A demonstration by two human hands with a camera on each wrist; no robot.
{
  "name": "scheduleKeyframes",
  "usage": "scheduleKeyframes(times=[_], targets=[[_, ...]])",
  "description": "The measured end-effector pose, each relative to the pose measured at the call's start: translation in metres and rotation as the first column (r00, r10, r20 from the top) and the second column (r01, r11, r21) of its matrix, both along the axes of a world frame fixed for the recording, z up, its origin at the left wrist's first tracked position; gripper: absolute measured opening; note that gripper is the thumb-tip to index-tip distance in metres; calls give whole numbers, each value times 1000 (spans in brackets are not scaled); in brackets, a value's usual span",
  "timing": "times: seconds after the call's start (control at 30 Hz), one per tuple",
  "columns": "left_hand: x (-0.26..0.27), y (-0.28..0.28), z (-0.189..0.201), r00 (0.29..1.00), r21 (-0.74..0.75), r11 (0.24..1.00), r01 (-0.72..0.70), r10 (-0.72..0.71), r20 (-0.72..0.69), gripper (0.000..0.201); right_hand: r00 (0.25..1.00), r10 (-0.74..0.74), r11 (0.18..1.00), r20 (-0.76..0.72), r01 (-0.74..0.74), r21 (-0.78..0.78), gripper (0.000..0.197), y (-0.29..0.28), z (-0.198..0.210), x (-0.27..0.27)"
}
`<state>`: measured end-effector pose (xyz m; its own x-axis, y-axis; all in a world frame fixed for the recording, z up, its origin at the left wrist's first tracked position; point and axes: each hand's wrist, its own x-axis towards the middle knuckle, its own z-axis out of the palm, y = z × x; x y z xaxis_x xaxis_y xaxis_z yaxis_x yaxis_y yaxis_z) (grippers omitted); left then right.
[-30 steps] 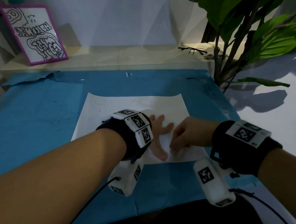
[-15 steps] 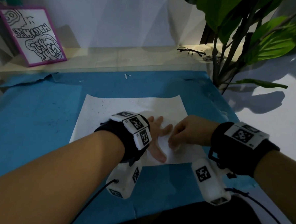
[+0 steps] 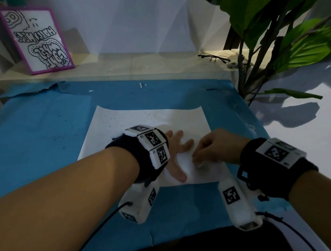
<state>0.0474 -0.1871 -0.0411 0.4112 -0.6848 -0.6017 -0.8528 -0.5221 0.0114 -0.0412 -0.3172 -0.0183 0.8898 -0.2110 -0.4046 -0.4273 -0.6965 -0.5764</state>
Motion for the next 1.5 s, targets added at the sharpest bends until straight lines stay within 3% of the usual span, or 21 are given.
scheduleKeyframes(times=[0.13, 0.23, 0.37, 0.47, 0.57, 0.7, 0.83, 0.93, 1.07, 1.17, 1.3, 1.4, 1.43, 1.5], targets=[[-1, 2, 1, 1000, 0, 1000, -4, 4, -3, 109, 990, 79, 996, -113, -82, -19, 10, 2, 2, -1], [0, 1, -1, 1000, -3, 1000, -11, 11, -16, 108, 999, 9, 1000, -35, -9, 0, 6, -3, 2, -1], [-3, 1, 3, 1000, 10, 1000, -6, 6, -4, 109, 994, 56, 998, -91, -56, -2, 8, -2, 1, -4], [-3, -1, 5, 1000, 12, 1000, -8, 9, -18, 107, 999, -43, 998, -11, 44, 38, 7, -6, 0, -3], [-4, 1, 7, 1000, 21, 1000, -7, 7, -14, 107, 995, 39, 999, -90, -38, 15, 7, -5, 0, -5], [-4, 0, 9, 999, 21, 1000, -11, 12, -29, 107, 999, -52, 998, -14, 52, 46, 5, -9, 0, -4], [-5, 2, 10, 1000, 19, 1000, -5, 6, -12, 107, 997, 20, 1000, -80, -19, 20, 7, -9, 0, -5], [-4, 1, 8, 1000, 18, 1000, -6, 6, -5, 108, 998, -54, 998, 11, 54, 44, 5, -8, -2, -5], [-5, 2, 7, 1000, 16, 1000, -9, 9, -3, 108, 999, 38, 999, 7, -38, -3, 5, 2, -5, -12], [-6, 2, 8, 1000, 1, 1000, -9, 9, -17, 107, 994, -57, 998, 96, 56, 6, 5, -2, -6, -13], [-5, 2, 10, 1000, 7, 1000, -16, 16, -22, 108, 997, 26, 1000, 78, -25, -11, 8, 8, -10, -15], [-6, 3, 11, 998, -4, 999, -32, 32, -52, 108, 953, -169, 985, 252, 157, 66, 12, -2, -15, -12], [-6, 4, 12, 997, -6, 999, -44, 43, -68, 108, 904, -298, 952, 308, 256, 169, 11, -5, -20, -12], [-9, 7, 18, 994, -10, 998, -60, 59, -91, 103, 772, -551, 803, 317, 388, 452, 8, -3, -32, -16]])
